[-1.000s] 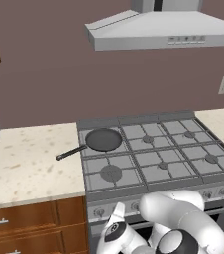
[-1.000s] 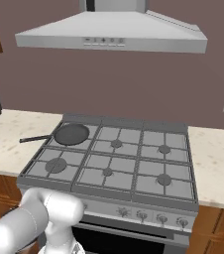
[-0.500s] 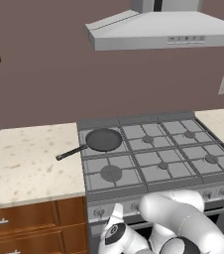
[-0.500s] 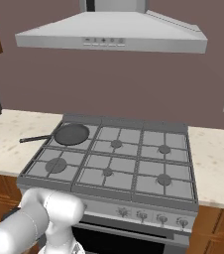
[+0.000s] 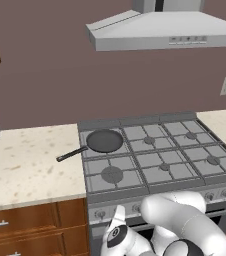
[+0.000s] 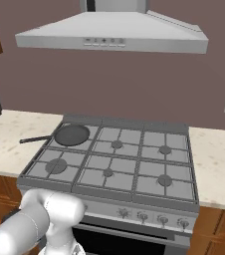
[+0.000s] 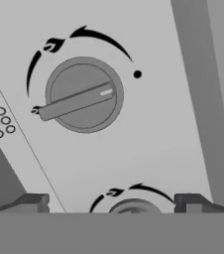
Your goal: Turn off the rear left burner of the stove.
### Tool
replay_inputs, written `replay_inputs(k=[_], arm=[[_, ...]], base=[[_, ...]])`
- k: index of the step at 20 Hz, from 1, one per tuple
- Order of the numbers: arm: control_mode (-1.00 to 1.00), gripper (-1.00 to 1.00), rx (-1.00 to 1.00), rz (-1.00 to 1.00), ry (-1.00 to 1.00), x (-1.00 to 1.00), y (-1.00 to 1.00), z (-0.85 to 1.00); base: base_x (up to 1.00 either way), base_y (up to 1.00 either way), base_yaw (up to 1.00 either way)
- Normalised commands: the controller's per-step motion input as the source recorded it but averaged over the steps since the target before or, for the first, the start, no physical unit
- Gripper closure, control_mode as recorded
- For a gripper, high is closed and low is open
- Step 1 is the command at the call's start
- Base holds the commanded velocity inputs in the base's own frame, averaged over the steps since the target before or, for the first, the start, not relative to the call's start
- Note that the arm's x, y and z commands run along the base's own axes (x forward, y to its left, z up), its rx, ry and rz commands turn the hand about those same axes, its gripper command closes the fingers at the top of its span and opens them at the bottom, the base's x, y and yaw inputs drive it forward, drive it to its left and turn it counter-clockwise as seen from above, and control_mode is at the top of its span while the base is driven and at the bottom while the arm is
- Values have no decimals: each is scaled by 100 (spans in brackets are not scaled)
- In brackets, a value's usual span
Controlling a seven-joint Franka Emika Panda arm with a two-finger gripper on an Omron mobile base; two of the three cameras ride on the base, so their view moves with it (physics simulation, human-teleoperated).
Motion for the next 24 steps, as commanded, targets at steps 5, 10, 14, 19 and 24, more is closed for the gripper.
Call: replay_inputs(k=[5,10,14,19,24], arm=[[-100,-100,-1,0,-5,-4,0,2],[-100,-100,-3,0,-6,-1,0,18],[-100,-100,-3,-2,-1,0,0,8],[-100,-100,-4,-5,0,0,0,3],[-100,-100,-1,-2,0,0,0,0]], base=[[0,0,0],[0,0,0],[0,0,0],[0,0,0],[0,0,0]])
